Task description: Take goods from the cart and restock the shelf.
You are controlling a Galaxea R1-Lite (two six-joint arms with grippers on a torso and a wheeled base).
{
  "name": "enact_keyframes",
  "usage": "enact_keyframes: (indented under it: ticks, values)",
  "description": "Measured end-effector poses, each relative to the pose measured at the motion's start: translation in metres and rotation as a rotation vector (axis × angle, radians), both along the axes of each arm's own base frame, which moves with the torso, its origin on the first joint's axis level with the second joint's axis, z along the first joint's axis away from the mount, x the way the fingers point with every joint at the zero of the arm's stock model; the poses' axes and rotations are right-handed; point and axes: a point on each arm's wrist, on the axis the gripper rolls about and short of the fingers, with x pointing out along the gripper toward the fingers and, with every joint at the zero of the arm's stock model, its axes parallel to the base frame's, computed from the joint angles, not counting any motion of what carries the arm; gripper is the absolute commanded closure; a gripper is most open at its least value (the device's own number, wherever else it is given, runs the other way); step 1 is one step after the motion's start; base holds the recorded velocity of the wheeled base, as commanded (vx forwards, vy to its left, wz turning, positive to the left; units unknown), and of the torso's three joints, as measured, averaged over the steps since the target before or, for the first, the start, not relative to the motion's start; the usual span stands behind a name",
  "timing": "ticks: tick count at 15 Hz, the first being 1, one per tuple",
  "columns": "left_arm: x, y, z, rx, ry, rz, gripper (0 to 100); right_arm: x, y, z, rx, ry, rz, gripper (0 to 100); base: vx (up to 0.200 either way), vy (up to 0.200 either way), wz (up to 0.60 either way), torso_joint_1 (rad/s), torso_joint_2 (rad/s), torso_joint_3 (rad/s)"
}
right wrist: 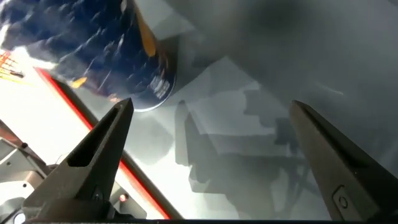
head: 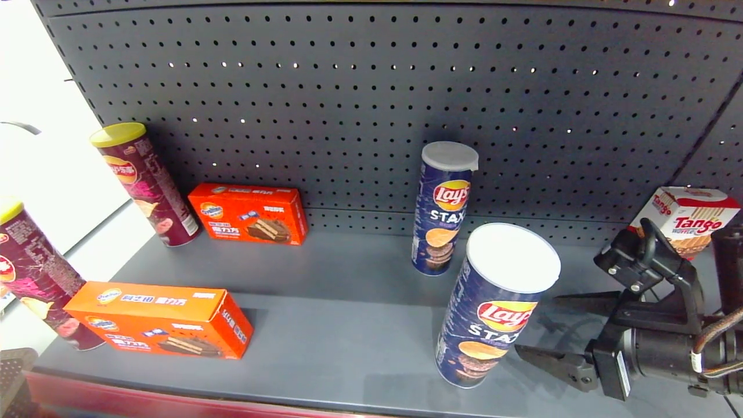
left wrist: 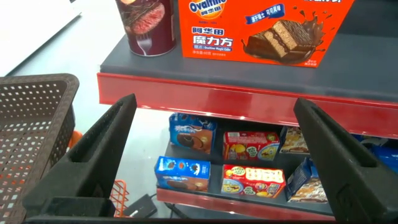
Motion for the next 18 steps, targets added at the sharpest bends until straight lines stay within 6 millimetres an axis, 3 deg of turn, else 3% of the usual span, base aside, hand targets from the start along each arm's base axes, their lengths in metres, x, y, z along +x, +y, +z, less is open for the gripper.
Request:
enact_keyframes:
  ticks: [5, 18]
  values:
    - [0.000, 0.000, 0.000, 0.000, 0.000, 0.002, 0, 0.010, 0.009, 0.003, -0.009, -0.005, 0.015, 0, 0.000, 0.000, 0.00, 0.000, 0.00, 0.000]
    - [0.000, 0.000, 0.000, 0.001, 0.001, 0.002, 0, 0.014, 0.018, 0.002, -0.015, 0.004, 0.040, 0, 0.000, 0.000, 0.00, 0.000, 0.00, 0.000]
